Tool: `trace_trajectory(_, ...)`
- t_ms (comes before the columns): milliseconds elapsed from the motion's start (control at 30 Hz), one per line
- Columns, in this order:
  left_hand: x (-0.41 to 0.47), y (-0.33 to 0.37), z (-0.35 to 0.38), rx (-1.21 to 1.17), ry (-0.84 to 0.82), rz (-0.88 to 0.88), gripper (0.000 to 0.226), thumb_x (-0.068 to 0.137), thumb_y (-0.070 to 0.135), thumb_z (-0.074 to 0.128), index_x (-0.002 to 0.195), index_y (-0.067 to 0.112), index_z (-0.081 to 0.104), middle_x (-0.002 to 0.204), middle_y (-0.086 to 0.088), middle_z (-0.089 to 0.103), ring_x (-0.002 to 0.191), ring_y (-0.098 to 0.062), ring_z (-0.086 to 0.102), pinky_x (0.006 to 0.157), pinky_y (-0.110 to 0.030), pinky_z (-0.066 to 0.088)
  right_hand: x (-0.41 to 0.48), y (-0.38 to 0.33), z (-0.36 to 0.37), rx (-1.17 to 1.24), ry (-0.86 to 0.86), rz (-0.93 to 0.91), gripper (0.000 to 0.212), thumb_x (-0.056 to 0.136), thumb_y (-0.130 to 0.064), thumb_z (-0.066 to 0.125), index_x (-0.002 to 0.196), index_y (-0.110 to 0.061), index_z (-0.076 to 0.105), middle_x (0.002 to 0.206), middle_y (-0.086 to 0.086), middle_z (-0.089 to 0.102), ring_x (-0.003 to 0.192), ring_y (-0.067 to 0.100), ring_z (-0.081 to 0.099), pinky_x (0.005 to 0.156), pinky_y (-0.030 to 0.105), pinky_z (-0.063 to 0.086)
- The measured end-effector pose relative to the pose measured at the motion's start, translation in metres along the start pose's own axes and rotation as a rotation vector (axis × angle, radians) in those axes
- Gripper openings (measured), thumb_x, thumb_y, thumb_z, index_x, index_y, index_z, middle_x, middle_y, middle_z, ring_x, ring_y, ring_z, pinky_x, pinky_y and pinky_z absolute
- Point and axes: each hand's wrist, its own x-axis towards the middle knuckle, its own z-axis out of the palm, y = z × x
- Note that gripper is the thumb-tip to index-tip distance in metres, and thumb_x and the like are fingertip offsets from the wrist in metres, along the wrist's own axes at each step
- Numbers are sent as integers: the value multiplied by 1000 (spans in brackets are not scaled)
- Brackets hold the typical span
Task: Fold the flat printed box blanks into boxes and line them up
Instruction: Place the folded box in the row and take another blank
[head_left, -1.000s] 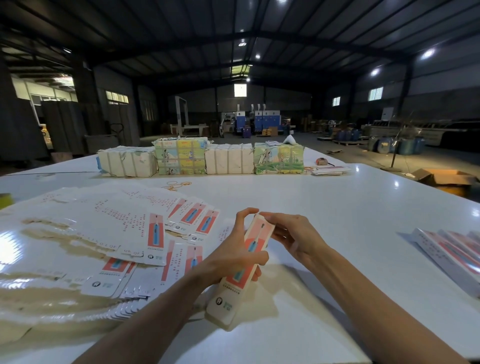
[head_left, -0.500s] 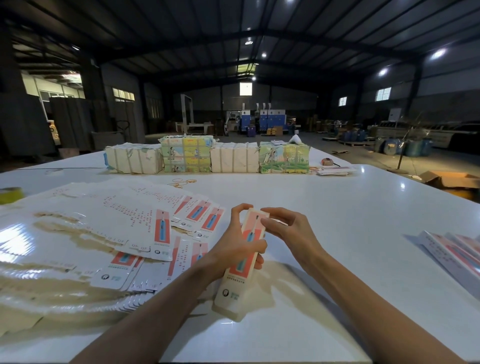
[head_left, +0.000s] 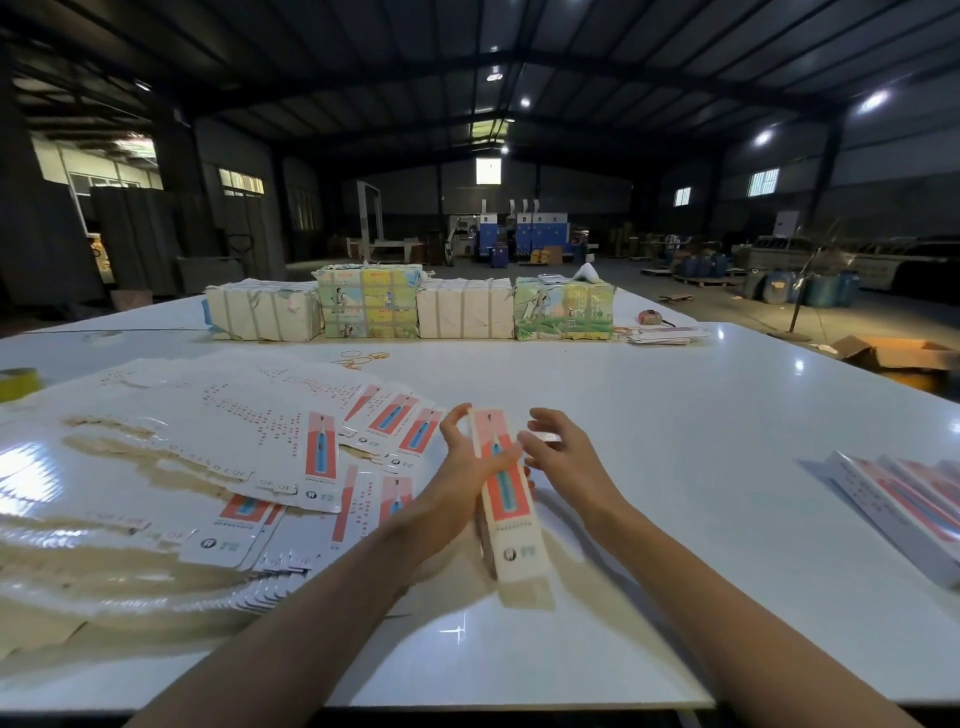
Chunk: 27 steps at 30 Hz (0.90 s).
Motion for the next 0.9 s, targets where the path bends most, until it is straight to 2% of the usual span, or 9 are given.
trace_trajectory(100,0,7,2,-323,131,-34,78,101,5,67,155,43,26,141,-18,53,109,-37,72,91,-65,59,-6,-6,5,-172,-108,-62,57,98,-57,66,140,-28,40,134,-2,53,102,12,67,65,22,59)
trace_trajectory(200,-6,14,2,-500,113,-158,48,106,32,62,151,28,44,141,-22,56,126,-41,63,106,-62,52,-14,-12,13,-595,-283,-175,87,86,-65,74,150,-25,31,127,-3,46,108,19,59,83,38,57)
trace_trajectory(267,-9,15,-1,-482,-37,-192,54,107,48,54,156,30,42,152,-15,53,138,-39,56,115,-59,45,-20,-9,15,-720,-253,-258,77,90,-53,76,145,-19,35,125,4,45,105,26,58,86,43,55)
trace_trajectory(333,-11,16,-5,-268,-153,-140,64,107,58,43,164,32,31,163,-7,43,148,-33,45,121,-55,37,-25,-7,4,-738,-172,-271,60,96,-39,71,141,-18,37,123,6,45,97,31,61,76,43,52)
trace_trajectory(433,-3,3,-18,620,-63,181,56,110,51,42,160,27,40,166,1,38,150,-23,40,118,-37,34,-30,-1,-39,-838,4,-175,54,92,-39,66,136,-22,39,122,2,48,97,30,61,73,41,50)
trace_trajectory(533,2,-7,-38,1320,170,275,59,109,51,41,158,18,37,167,-12,34,153,-36,32,127,-56,23,-36,9,-99,-938,144,-11,53,94,-41,64,136,-19,42,124,4,50,104,30,61,84,44,55)
trace_trajectory(667,3,-8,-51,1539,156,-151,70,106,66,28,151,14,40,155,-21,43,146,-45,39,125,-61,24,-55,36,-174,-1201,288,129,44,108,-35,51,145,-12,44,134,11,49,117,32,59,86,42,55)
trace_trajectory(800,5,-7,-57,1514,118,-66,63,107,63,27,143,17,51,143,-16,54,135,-41,49,116,-56,36,-72,52,-226,-1565,383,200,40,109,-29,44,144,-11,53,144,13,53,135,33,48,112,44,40)
trace_trajectory(900,9,-9,-57,1538,123,-8,56,108,59,32,131,18,61,132,-11,62,128,-40,51,111,-53,41,-79,53,-249,-1668,388,289,37,108,-25,44,141,-13,57,143,11,54,137,32,46,113,44,37)
